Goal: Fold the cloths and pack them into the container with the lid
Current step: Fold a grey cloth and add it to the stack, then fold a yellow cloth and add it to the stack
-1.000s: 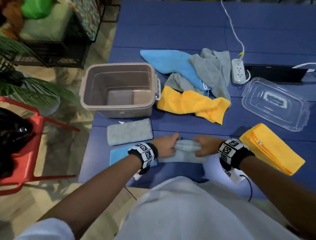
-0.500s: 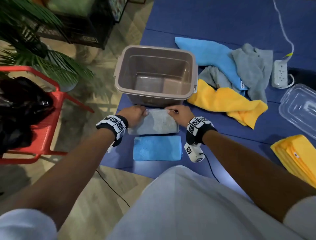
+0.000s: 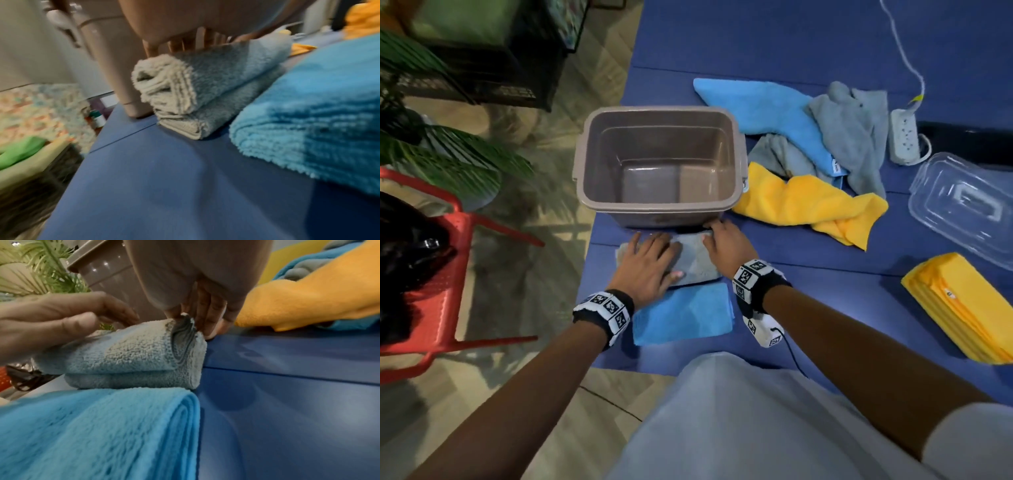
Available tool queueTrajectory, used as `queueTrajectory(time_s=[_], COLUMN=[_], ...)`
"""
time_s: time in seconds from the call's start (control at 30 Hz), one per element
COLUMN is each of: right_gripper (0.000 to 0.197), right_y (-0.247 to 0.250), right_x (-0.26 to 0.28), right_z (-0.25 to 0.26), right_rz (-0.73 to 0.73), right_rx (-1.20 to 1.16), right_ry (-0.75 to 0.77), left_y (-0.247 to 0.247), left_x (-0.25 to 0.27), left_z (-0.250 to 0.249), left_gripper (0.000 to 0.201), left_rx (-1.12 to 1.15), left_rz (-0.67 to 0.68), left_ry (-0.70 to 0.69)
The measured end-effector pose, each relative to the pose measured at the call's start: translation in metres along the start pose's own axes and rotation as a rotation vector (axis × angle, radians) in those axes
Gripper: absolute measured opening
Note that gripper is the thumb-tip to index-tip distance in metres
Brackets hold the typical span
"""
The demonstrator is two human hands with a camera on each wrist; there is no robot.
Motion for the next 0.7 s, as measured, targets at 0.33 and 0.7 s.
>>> queueTrajectory(time_s=[0.33,0.7], right_gripper=[0.024,0.022], right_y=[0.063,0.115], right_x=[0.044,0.115], right_z=[-0.146,-0.286], right_rz=[-0.024,-0.043], right_rx=[0.005,-0.048], right_ry=[-0.160,-0.318], left_y=[0.012,-0.012], left_x=[-0.124,-0.265], left_z=[-0.143,-0.183], left_gripper=[0.032,0.057], left_rx=[0.102,0.163], left_rz=[0.059,0.230], left_ry=[-0.255,0.110])
Point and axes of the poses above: each hand's wrist, its own x-axis away from the middle knuckle, its own y-axis out of the back of the hand, z = x × y, the point moved 3 cm from there along -x, towards the middle knuckle, and after that the axes turned 7 degrees about x, right-handed, at the moved point
